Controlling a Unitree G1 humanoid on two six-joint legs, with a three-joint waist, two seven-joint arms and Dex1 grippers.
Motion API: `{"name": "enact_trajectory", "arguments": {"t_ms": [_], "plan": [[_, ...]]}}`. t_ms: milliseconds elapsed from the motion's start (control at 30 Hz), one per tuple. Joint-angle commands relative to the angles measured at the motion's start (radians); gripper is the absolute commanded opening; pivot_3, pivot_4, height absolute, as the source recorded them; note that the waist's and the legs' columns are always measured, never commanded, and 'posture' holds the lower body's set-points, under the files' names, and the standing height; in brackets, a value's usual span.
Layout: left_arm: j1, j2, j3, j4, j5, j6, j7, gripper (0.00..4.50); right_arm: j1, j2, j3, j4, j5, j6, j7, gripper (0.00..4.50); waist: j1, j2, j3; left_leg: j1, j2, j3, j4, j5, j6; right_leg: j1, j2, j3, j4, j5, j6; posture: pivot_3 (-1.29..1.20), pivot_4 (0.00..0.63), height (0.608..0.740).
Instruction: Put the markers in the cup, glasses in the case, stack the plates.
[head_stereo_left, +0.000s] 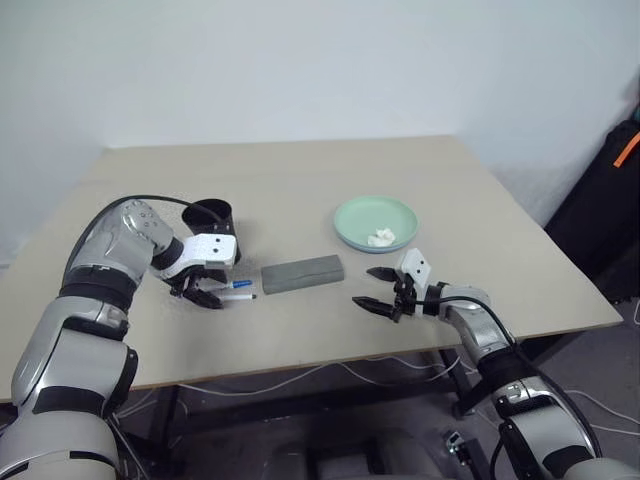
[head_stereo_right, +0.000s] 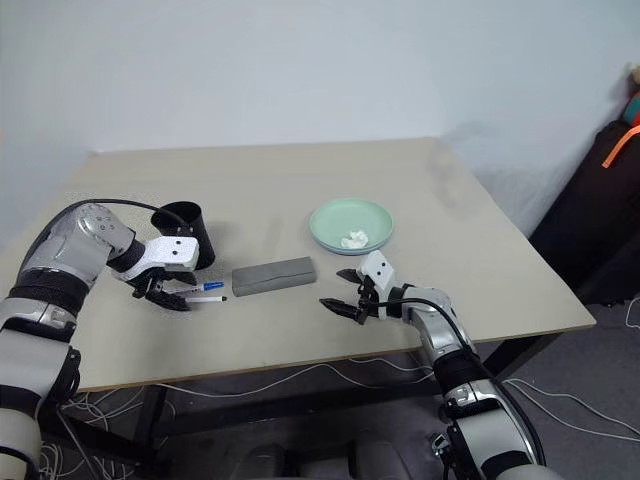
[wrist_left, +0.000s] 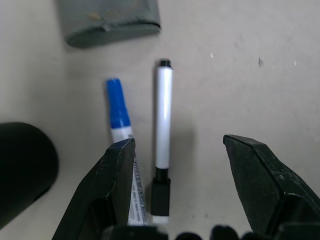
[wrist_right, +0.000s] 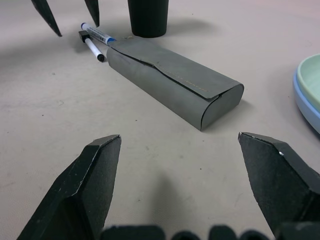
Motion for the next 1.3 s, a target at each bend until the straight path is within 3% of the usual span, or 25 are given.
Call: {"name": "enact_trajectory", "arguments": {"t_ms": [33,800,900,1133,1167,1300], "plan": [[-0.025,-0.006,-0.009,0.005,0.013,-0.020,-0.015,3.03,-0.028,-0.007,-0.016,-0.020,0.004,-0.006,0.006,4.08,0.000,0.000,0.000,0.000,0.000,0.000,0.000,0.000,0.000,0.000,0.000,0.000,0.000,0.000,0.000,0.00,0.000,0.740],[-0.089,-0.080,-0.109,0.219,0.161,-0.163,0.084,3.03,-0.023,-0.002,-0.024,-0.032,0.009,0.001,-0.017,4.08,0.000,0.000,0.000,0.001,0.000,0.000,0.001,0.000,0.000,0.001,0.000,0.000,0.002,0.001,-0.001,0.00,0.000,0.740],[-0.091,-0.077,-0.113,0.228,0.169,-0.177,0.091,2.48,-0.022,-0.001,-0.024,-0.033,0.010,0.001,-0.018,4.08,-0.001,0.001,-0.001,0.002,0.000,0.000,0.001,0.000,0.000,0.001,0.001,0.000,0.002,0.001,-0.002,0.00,0.000,0.740],[-0.079,-0.068,-0.102,0.224,0.151,-0.187,0.074,0.22,-0.025,0.002,-0.022,-0.026,0.009,-0.005,-0.018,4.08,-0.001,0.002,-0.001,0.002,0.001,0.000,0.001,0.001,0.001,0.001,0.000,0.000,0.003,0.002,-0.003,0.00,0.000,0.740],[-0.078,-0.067,-0.100,0.223,0.149,-0.189,0.074,0.04,-0.027,0.002,-0.022,-0.024,0.009,-0.006,-0.018,4.08,-0.001,0.002,-0.001,0.002,0.001,0.000,0.001,0.001,0.001,0.001,0.000,0.000,0.003,0.002,-0.003,0.00,0.000,0.740],[-0.077,-0.066,-0.087,0.223,0.133,-0.187,0.076,0.04,-0.030,0.001,-0.022,-0.019,0.008,-0.008,-0.015,4.08,-0.001,0.002,-0.001,0.001,0.001,0.000,0.001,0.001,0.001,0.001,0.000,0.000,0.002,0.002,-0.003,0.00,0.000,0.740]]}}
